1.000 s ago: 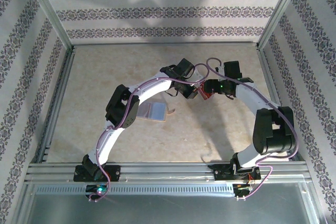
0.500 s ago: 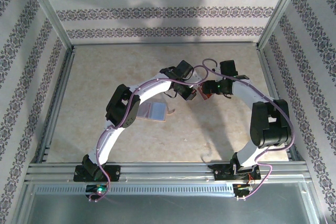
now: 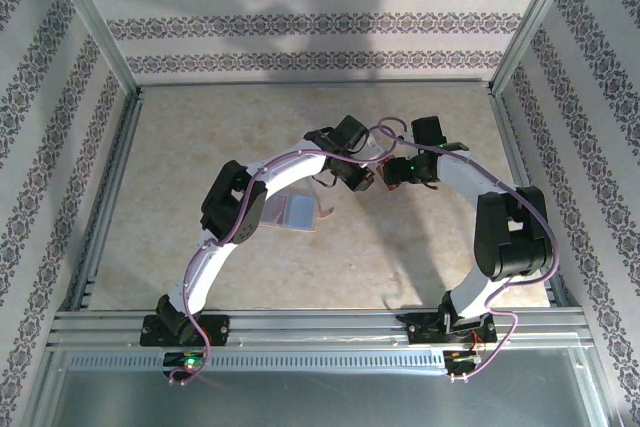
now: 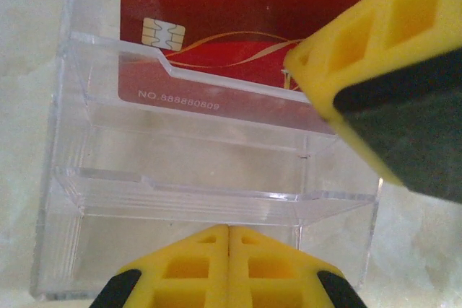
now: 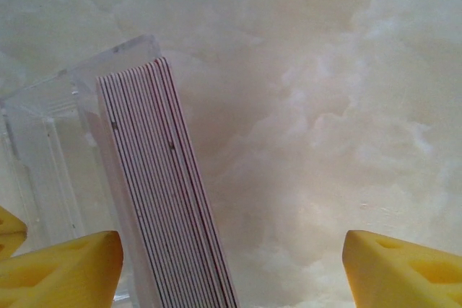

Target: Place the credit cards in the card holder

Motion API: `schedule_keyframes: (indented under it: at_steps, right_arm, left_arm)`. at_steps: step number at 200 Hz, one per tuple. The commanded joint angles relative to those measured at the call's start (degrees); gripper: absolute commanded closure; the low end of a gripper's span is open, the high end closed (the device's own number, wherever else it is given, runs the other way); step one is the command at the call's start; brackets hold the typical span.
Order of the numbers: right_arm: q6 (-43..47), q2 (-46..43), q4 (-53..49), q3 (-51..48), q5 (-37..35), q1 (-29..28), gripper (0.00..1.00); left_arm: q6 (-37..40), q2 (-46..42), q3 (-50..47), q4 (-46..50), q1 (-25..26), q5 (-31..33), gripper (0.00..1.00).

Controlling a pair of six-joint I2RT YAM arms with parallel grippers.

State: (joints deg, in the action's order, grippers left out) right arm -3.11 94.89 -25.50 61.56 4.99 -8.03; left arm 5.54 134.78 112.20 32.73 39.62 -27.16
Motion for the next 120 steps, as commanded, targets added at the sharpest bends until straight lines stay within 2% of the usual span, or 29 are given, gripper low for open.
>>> schedule_keyframes:
  at_steps: [1, 120]
  right_arm:
    - [0.8, -1.7, -1.5, 1.2, -2.8, -0.1, 0.21]
    - [0.9, -3.3, -2.0, 1.0, -4.3, 0.2, 0.25]
  left_arm:
    - [1.1, 1.9, -2.8, 3.1, -0.9, 2.5, 1.00]
    - [1.7, 2.2, -2.8, 3.2, -0.9, 2.6, 1.00]
